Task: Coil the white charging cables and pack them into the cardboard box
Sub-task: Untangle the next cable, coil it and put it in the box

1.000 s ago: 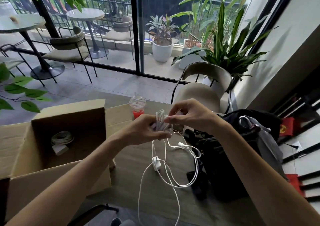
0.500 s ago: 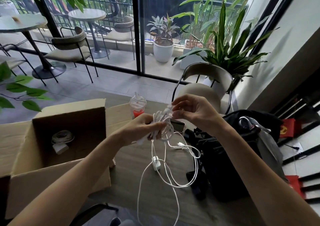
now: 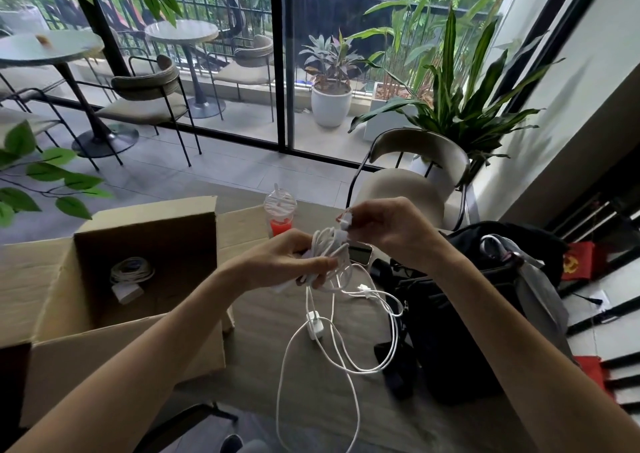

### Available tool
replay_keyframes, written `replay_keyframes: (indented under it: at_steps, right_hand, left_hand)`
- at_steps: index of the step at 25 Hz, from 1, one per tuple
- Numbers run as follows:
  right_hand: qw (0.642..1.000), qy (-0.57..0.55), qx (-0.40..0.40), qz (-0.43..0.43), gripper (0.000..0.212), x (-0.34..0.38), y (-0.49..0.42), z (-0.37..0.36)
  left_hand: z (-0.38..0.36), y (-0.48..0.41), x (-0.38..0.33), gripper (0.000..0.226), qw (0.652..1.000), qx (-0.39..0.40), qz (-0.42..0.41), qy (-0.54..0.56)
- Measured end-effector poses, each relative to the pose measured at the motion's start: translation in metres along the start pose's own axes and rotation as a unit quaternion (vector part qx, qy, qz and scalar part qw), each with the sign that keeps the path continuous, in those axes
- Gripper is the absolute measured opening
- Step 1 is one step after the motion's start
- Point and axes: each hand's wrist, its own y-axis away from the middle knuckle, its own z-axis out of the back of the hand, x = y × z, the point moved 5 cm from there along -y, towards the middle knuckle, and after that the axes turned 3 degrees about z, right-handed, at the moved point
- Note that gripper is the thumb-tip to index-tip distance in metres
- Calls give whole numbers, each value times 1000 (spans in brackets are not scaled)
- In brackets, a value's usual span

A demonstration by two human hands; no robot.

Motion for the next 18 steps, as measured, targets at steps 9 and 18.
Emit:
replay_keyframes:
  at_steps: [9,18]
  right_hand:
    - [939,207,-144,236,23,23,3,-19]
    - [993,28,-47,109,20,17,2,-34]
  left_hand:
    - [-30,14,-35,41,984,157,21,80]
    - [-28,22,-47,27,967,216,-18,135]
